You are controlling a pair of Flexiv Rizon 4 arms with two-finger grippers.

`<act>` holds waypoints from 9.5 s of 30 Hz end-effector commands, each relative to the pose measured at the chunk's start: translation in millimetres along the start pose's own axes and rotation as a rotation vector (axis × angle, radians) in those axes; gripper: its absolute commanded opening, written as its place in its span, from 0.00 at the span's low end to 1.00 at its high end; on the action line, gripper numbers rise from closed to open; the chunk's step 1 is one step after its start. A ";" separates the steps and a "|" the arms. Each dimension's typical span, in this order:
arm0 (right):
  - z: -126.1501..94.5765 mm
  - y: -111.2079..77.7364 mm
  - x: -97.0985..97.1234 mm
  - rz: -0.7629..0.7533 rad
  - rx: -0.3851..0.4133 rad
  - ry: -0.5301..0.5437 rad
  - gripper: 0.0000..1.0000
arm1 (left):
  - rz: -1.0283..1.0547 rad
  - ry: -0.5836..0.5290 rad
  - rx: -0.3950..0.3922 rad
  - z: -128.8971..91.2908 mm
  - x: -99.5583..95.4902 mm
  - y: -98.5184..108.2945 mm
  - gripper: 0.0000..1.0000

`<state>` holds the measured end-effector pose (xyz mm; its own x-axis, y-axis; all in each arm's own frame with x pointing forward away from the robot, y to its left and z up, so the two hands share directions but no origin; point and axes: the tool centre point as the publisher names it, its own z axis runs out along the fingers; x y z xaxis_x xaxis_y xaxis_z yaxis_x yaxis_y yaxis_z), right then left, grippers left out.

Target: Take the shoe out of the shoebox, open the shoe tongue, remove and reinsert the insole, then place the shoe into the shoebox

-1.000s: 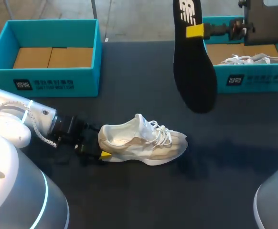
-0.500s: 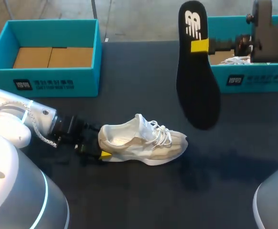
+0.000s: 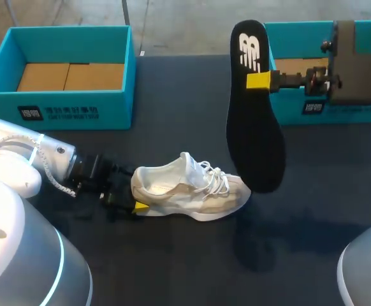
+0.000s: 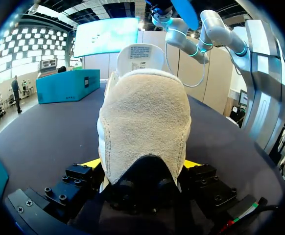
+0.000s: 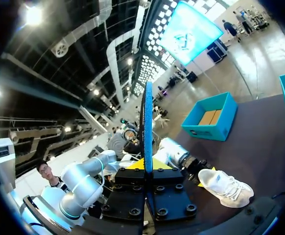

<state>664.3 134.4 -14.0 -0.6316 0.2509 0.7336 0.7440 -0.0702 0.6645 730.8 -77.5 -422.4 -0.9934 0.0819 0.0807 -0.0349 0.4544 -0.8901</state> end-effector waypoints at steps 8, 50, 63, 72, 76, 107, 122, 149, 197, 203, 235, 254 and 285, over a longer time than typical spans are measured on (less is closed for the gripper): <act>7.5 -5.3 2.9 0.006 -0.011 0.006 0.00 | 0.000 0.000 -0.001 1.1 0.0 0.5 0.00; 7.5 -5.3 2.9 0.006 -0.011 0.006 0.00 | -0.083 0.031 -0.266 -61.6 16.6 -10.7 1.00; 7.5 -5.3 2.9 0.006 -0.011 0.006 0.00 | -0.079 0.025 -0.454 -85.7 21.7 -29.4 1.00; 7.5 -5.3 2.9 0.006 -0.011 0.006 0.00 | -0.071 0.050 -0.567 -101.2 28.2 -45.5 1.00; 7.5 -5.3 2.9 0.006 -0.011 0.006 0.00 | -0.071 0.050 -0.567 -101.2 28.2 -45.5 1.00; 7.5 -5.3 2.9 0.006 -0.011 0.006 0.00 | -0.069 -0.042 -0.896 -90.7 35.8 -68.9 1.00; 7.5 -5.3 2.9 0.006 -0.011 0.006 0.00 | -0.010 -0.077 -0.952 -73.9 29.1 -88.3 1.00; 7.5 -5.3 2.9 0.006 -0.011 0.006 0.00 | -0.005 -0.131 -0.978 -40.9 17.4 -97.6 1.00; 7.5 -5.3 2.9 0.006 -0.011 0.006 0.00 | -0.022 -0.059 -0.900 34.3 -47.4 -72.9 0.56; 7.5 -5.3 2.9 0.006 -0.011 0.006 0.00 | -0.027 -0.046 -0.892 35.4 -44.6 -71.3 0.40; 7.5 -5.3 2.9 0.006 -0.011 0.006 0.00 | 0.108 0.217 -0.856 16.3 -39.6 -89.4 0.00; 7.5 -5.3 2.9 0.006 -0.011 0.006 0.00 | 0.675 0.746 -0.917 21.8 -36.6 -117.7 0.00; 7.5 -5.3 2.9 0.006 -0.011 0.006 0.00 | 0.965 0.916 -0.934 19.2 -31.3 -135.2 0.00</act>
<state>659.0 140.5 -15.6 -0.6282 0.2444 0.7387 0.7457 -0.0819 0.6613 758.5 -153.1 -318.5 -0.2447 0.9515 0.1868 0.9378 0.2811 -0.2038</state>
